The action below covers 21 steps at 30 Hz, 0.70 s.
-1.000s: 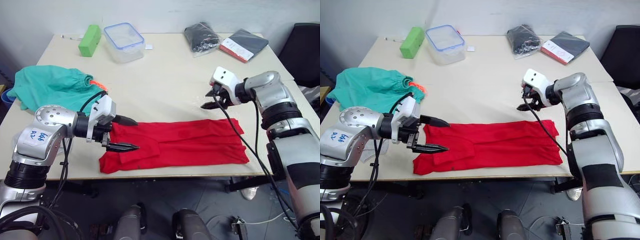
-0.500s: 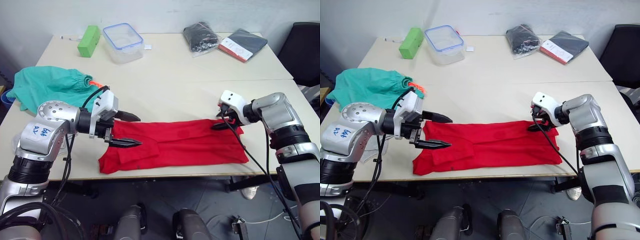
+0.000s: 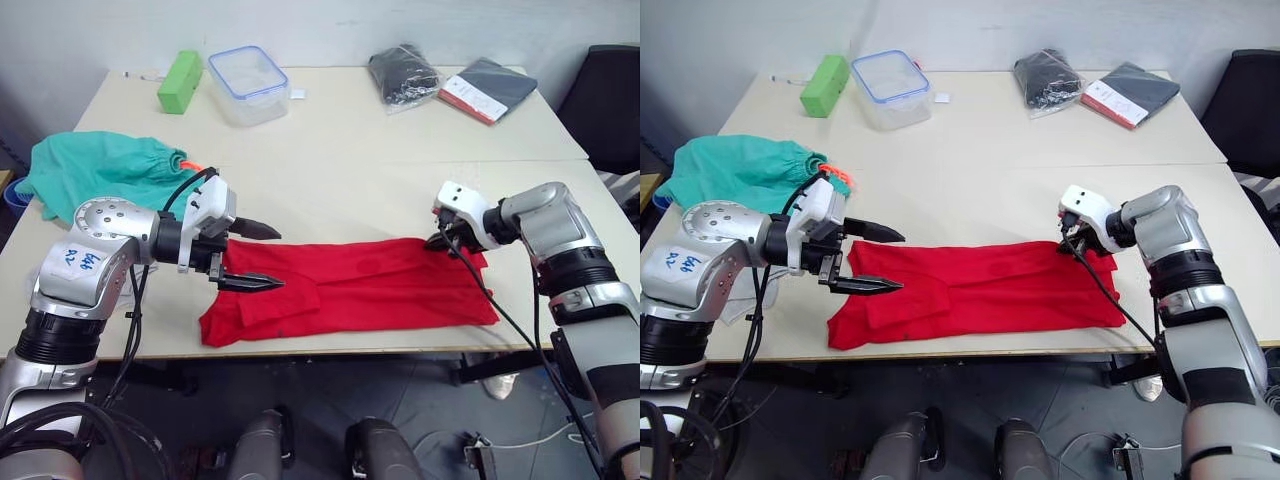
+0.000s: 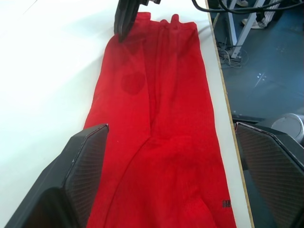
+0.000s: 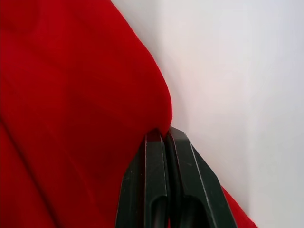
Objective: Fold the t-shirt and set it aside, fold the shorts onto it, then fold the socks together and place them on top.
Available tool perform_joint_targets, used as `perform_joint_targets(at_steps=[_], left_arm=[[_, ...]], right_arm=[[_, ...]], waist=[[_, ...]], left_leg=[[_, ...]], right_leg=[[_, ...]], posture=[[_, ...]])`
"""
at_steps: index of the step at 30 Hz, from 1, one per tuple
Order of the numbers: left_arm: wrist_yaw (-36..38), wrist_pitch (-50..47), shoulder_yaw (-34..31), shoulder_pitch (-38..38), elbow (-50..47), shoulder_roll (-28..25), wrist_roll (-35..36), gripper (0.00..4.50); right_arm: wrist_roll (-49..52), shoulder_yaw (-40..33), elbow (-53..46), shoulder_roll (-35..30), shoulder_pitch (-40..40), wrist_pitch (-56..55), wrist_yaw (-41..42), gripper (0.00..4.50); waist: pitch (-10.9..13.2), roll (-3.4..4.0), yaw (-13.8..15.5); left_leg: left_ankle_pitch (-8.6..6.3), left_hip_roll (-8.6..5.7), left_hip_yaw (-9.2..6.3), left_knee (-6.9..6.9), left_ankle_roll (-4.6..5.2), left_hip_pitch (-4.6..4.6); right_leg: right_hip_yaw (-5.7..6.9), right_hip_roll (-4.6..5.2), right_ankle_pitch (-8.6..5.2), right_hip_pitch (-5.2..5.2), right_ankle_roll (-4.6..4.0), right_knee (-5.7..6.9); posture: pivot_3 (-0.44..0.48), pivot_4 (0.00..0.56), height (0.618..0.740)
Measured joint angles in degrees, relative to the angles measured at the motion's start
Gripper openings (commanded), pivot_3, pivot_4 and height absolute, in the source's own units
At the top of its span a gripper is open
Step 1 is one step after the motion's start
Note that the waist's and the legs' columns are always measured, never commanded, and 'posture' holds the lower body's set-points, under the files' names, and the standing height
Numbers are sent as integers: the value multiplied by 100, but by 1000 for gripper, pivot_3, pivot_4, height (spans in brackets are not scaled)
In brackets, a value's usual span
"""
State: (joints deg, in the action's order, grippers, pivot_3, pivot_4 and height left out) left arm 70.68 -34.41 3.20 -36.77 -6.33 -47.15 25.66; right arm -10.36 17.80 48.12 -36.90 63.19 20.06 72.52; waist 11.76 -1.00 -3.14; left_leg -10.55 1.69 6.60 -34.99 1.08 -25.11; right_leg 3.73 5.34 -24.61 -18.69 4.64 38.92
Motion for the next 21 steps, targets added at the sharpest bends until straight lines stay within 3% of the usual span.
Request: perform_joint_targets(at_steps=[2,5,8,11,14,21], left_arm=[[-31,1,-24,122,-31,-13,2,4500],[-175,-1,-29,304,-49,-7,-3,4500],[-353,-2,-51,335,-45,-8,-17,4500],[-556,49,-115,381,18,-10,-112,4500],[-744,137,-122,408,142,-11,-252,4500],[-891,70,-67,173,818,4,-434,4500]], right_arm=[[-175,90,556,200,387,-469,-266,14],[-662,306,1689,653,1160,-1500,-1326,14],[-1070,470,2280,964,1464,-2182,-2386,14],[-1210,443,2648,1138,1499,-2365,-2829,14],[-1150,280,2838,1209,1499,-2268,-2872,664],[-756,-348,2581,942,1422,-2249,-2705,3089]], waist=[[2,2,-31],[6,4,-59],[6,4,-42],[7,3,13],[7,3,17],[8,5,-2]], left_leg=[[0,2,5,3,-1,2],[2,5,7,8,-5,-3],[2,3,6,9,-4,-7],[1,0,5,3,-2,-9],[1,-1,5,0,-1,-10],[2,1,7,6,-1,-10]], right_leg=[[-5,-2,0,-4,0,3],[-8,-3,0,-18,-1,9],[-9,-2,0,-19,0,7],[-7,1,0,-15,0,7],[-7,1,0,-14,0,9],[-8,0,0,-19,0,12]], posture=[[0,150,740],[0,150,740],[0,150,740],[0,150,740],[0,150,740],[0,150,740]])
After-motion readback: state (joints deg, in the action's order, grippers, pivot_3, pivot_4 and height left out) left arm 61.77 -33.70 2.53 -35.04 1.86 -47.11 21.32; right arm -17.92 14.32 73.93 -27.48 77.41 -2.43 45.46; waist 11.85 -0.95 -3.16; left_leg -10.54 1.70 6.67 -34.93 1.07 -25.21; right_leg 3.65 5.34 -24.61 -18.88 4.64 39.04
